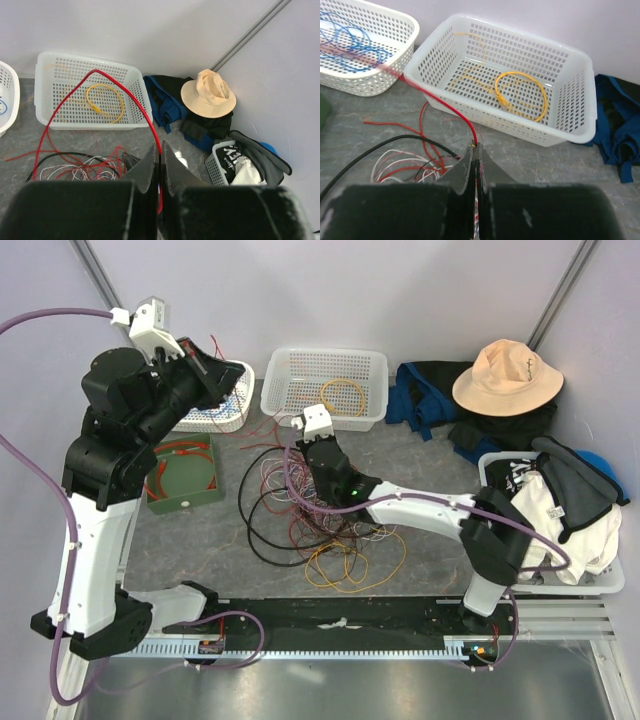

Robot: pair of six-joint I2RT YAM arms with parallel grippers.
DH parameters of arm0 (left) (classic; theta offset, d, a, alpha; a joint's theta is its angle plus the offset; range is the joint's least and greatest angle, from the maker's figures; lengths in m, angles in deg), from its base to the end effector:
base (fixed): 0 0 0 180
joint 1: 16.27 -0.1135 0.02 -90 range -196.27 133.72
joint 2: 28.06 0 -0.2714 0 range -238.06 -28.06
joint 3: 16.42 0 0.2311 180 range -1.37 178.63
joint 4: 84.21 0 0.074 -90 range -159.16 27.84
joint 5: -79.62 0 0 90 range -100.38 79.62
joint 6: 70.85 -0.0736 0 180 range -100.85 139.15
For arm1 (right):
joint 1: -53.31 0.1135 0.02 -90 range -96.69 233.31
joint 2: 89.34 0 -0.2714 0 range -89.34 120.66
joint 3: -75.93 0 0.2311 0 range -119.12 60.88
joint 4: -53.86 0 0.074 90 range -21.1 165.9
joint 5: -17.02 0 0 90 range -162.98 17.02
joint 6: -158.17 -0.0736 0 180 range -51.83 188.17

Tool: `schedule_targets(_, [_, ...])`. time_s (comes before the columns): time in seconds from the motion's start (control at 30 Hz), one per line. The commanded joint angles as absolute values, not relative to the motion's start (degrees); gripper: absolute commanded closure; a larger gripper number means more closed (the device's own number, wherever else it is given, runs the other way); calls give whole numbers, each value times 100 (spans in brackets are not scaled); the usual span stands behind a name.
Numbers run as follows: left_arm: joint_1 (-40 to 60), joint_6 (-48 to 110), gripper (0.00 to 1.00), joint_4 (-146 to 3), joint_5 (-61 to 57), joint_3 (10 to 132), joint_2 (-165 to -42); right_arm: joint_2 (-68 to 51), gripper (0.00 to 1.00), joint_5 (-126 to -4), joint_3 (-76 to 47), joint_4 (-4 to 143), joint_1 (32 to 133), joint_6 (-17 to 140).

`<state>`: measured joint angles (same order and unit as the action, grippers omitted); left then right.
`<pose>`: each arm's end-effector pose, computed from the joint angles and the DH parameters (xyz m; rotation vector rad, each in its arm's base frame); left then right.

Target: Untangle the cables

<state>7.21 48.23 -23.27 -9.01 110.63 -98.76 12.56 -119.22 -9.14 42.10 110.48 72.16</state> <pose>0.1877 -0.0835 0.5502 -0.0643 1.6994 -0.7131 0.2732 0.3254 0.3011 -0.2620 1.6110 0.0424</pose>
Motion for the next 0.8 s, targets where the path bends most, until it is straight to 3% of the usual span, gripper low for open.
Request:
schedule_targets(0.0, [702, 4807, 98, -2827, -1020, 10560, -9618, -351, 100, -11641, -663, 4947, 11140, 6467])
schedule_targets(0.17, [702, 4868, 98, -3452, -1231, 9490, -9127, -1602, 100, -11201, -696, 6280, 11184, 6027])
schedule_targets(0.3, [702, 4982, 98, -4119, -1091, 8505, -8722, -2341, 100, -10796, -1405, 7398, 11184, 5684])
schedule_targets(0.47, [710, 5412, 98, -6394, -47, 6530, -8107, -2676, 100, -10217, -2260, 8234, 11184, 5341])
schedule_targets(0.57, [710, 5781, 92, -7946, 587, 5694, -7808, -2572, 100, -10093, -2814, 8786, 11176, 5340])
schedule_targets(0.77, [728, 6528, 89, -9682, 1711, 5093, -7929, -2466, 100, -9988, -2465, 9000, 11176, 5042])
